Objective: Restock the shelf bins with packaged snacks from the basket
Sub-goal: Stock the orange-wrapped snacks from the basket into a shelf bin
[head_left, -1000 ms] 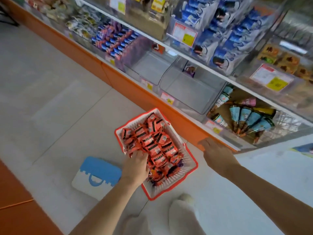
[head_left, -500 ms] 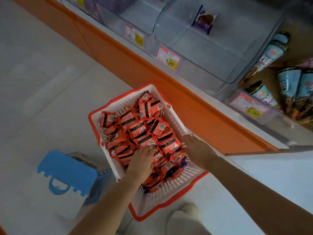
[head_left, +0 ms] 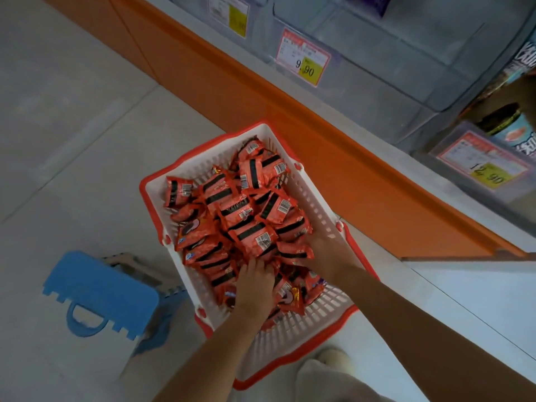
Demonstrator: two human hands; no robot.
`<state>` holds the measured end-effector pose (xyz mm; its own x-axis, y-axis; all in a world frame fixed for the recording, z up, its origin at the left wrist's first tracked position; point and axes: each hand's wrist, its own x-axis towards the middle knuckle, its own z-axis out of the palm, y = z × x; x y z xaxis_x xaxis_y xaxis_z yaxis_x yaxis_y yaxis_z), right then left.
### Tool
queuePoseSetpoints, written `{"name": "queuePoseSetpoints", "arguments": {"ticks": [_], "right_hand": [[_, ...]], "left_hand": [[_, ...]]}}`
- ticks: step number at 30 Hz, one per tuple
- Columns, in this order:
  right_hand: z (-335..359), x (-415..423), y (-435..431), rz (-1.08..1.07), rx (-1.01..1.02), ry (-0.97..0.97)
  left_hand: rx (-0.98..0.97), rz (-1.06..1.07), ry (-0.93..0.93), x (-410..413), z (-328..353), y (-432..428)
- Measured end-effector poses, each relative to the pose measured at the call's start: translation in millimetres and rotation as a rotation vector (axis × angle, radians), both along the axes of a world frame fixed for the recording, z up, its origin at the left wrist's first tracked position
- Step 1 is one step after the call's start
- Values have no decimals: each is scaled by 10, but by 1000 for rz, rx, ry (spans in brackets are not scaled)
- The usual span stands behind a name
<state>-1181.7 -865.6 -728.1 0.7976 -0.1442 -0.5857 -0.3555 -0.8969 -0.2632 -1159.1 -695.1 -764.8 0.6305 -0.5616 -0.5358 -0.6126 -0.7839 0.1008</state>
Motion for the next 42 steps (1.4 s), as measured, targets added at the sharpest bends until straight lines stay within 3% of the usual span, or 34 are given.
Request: {"name": "queuePoseSetpoints", "arguments": {"ticks": [7,10,15,19,24,29,33,37,42], "right_hand": [[129,-187,-42,-106,11,-94],[215,-262,-86,-151,15,-67],[475,-412,-79,-170,-24,-8],[889,-453,52,-212,45,26],[1630,-428,346,-313,280,-13],[2388,-282,678,-265,338,-49],[3076,-91,1047,-271,508,-157],[3575,51,1386,-424,632,-206],[4093,206,1681,-618,759,-222]], "left_hand": [[-35,152,111,-235,-102,-62],[-23,103,75,-254,-95,32],[-196,204,29,-210,222,295],[-403,387,89,-127,851,465],[-442,550,204,-67,1704,806],[-566,605,207,85,2534,1201],[-624,558,174,289,3076,1535],[-583,695,226,479,3591,1794],[-608,722,215,715,4050,2048]]}}
